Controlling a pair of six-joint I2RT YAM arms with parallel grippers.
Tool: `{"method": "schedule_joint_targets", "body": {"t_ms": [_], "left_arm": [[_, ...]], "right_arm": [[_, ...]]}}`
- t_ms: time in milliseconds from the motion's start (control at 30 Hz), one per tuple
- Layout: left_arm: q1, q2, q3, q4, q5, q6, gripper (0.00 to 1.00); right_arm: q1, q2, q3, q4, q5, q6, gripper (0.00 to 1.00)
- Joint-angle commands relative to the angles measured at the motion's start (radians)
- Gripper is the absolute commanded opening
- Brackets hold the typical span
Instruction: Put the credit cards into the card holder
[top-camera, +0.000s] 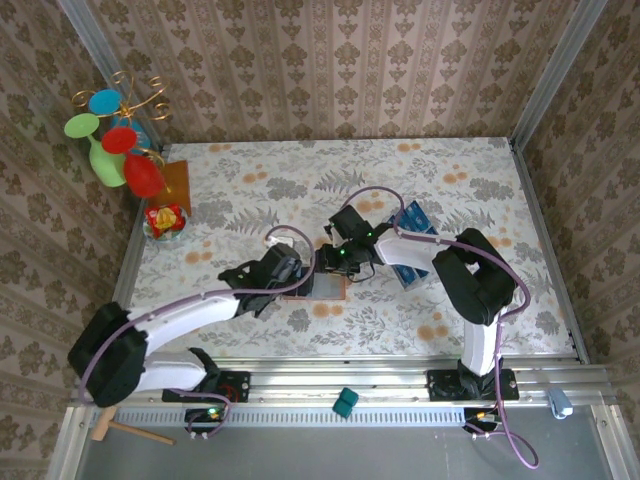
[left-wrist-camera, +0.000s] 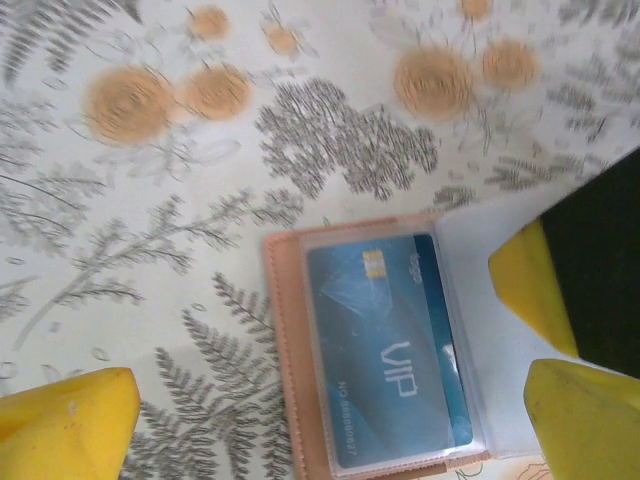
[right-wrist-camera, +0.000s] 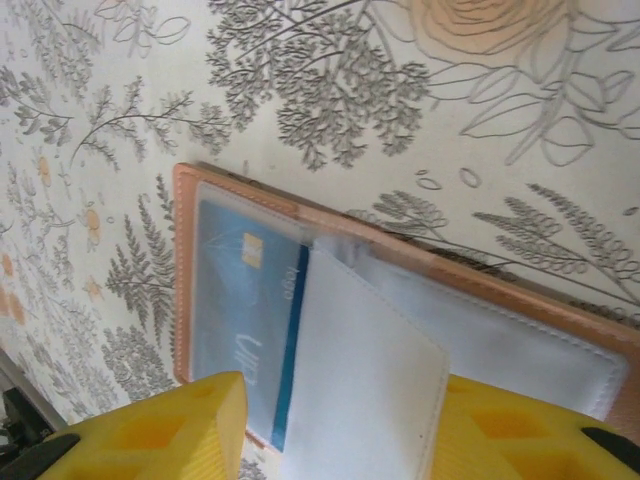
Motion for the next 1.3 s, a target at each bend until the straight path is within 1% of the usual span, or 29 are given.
{"method": "schedule_joint_targets", "body": {"t_ms": [0,133,200,267,500,667,1000,1167,1267], "left_arm": [[0.038,-0.084,-0.053,-0.037,-0.022,-0.01,1.0],[0.104,-0.157,-0.1,-0.04,0.026,-0.008,1.0],[0.134,-0.182,-0.12,-0.033,0.05,-0.008,1.0],[0.156,-0.199,-0.134,-0.022,0.067,-0.004,1.0],[0.217,-0.224,-0.151,0.007,0.121,-0.006,1.0],[0.247,-0.224,-0.176,0.03,0.163,-0.032,1.0],[0.255,-0.171,-0.191,0.072,0.214,-0.033,1.0],[0.262,-0.135,-0.147,0.031,0.227,-0.011,1.0],[0.265,-0.12,-0.128,0.009,0.222,0.004,1.0]], "right_arm": [[0.025,-0.002,0.055,-0.063,-0.005,0.021,0.48],[0.052,0.025,0.115,-0.099,0.013,0.029,0.52],[0.069,0.05,0.157,-0.125,0.027,0.03,0.58],[0.082,0.079,0.199,-0.148,0.035,0.031,0.62],[0.114,0.182,0.295,-0.185,0.061,0.057,0.62],[0.123,0.205,0.303,-0.187,0.075,0.074,0.62],[0.123,0.149,0.271,-0.165,0.089,0.096,0.62],[0.117,0.076,0.259,-0.184,0.109,0.072,0.63],[0.107,0.023,0.221,-0.174,0.125,0.061,0.63]]}}
